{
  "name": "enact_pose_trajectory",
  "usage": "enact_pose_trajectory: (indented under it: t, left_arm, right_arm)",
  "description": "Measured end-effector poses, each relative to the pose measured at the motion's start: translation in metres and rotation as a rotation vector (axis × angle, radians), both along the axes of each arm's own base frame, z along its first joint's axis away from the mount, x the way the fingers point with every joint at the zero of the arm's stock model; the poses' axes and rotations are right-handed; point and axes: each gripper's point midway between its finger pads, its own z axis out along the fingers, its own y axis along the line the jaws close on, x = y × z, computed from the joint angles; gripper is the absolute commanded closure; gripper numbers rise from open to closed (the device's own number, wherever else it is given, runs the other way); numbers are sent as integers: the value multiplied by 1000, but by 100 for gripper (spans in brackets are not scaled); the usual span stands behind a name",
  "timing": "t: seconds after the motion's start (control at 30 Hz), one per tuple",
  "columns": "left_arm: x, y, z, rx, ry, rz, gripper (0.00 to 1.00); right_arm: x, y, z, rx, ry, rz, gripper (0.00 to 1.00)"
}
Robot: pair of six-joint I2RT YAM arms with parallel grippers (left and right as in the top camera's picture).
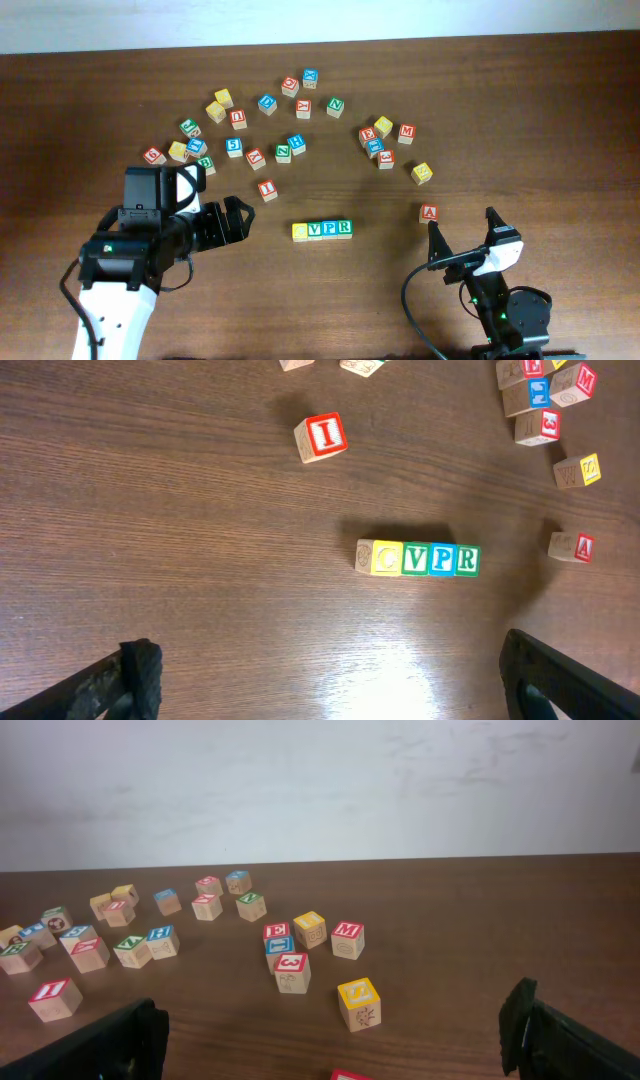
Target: Spell out CVPR
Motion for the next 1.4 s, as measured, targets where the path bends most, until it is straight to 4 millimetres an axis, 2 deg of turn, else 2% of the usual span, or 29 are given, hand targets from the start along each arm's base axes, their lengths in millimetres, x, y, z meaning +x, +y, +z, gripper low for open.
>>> enact_pose_trajectory:
  t: [0.57, 0.67, 0.77, 0.93, 1.07, 1.13, 1.2, 1.27, 1.4]
  left_arm:
    - [-7, 5, -5, 24, 33, 11, 1]
    - [-8, 12, 17, 53, -95, 34, 1]
    - [-23, 15, 43, 51, -262, 45, 1]
    - [-58, 27, 31, 82, -372, 85, 1]
    - [-42, 32, 49, 77, -608, 123, 1]
    - [-44, 43, 18, 97, -590, 172, 1]
    - [-46, 52, -3, 111, -574, 209, 1]
    - [-43, 57, -7, 121, -607, 228, 1]
    - [-31, 59, 11, 158, -794, 206, 1]
  right_arm:
    - [0, 0, 0, 1, 0, 0, 2]
    - [0, -1, 0, 0, 0, -3, 1]
    - [0, -1, 0, 0, 0, -7, 2]
    - [0, -1, 0, 0, -1, -8, 2]
    - [0, -1, 0, 0, -1, -8, 2]
    - [0, -1, 0, 0, -1, -8, 2]
    - [0, -1, 1, 0, -2, -8, 2]
    - [0, -1, 0, 0, -2, -8, 2]
    - [0, -1, 0, 0, -2, -8, 2]
